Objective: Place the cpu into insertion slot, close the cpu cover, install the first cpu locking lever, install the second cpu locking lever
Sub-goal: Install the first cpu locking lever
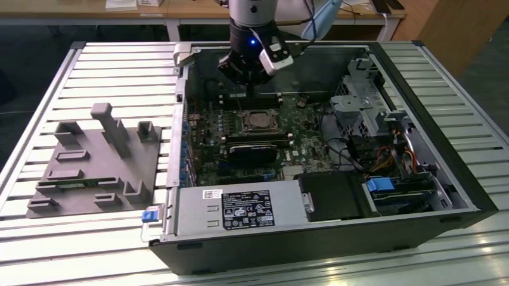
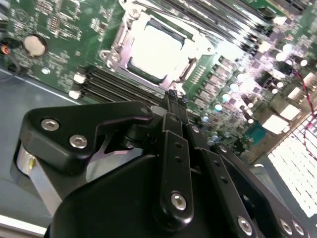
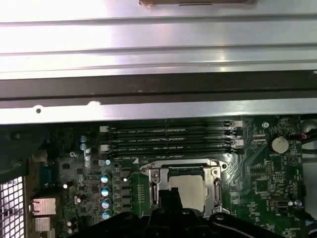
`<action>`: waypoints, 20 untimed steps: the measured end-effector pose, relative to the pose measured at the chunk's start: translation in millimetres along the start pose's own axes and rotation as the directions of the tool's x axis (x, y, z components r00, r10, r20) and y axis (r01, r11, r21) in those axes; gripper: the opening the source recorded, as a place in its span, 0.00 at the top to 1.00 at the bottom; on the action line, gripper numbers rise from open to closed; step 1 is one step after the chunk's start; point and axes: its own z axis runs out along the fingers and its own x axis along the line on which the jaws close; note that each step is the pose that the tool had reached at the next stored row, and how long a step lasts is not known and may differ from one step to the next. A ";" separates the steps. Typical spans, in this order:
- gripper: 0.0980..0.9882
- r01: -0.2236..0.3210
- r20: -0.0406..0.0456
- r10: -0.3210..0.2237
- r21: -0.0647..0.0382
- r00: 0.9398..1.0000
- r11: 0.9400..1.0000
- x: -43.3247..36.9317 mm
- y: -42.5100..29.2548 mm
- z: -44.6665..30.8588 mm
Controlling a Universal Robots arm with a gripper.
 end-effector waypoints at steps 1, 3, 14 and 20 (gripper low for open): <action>0.99 0.000 0.001 0.000 0.000 1.000 1.000 3.0 -0.2 0.0; 0.99 0.000 0.001 0.000 0.000 1.000 1.000 8.1 -0.5 0.1; 0.99 0.003 0.003 -0.003 0.000 1.000 1.000 32.6 -2.0 0.4; 0.99 0.003 0.003 -0.003 0.000 1.000 1.000 38.0 -1.0 0.9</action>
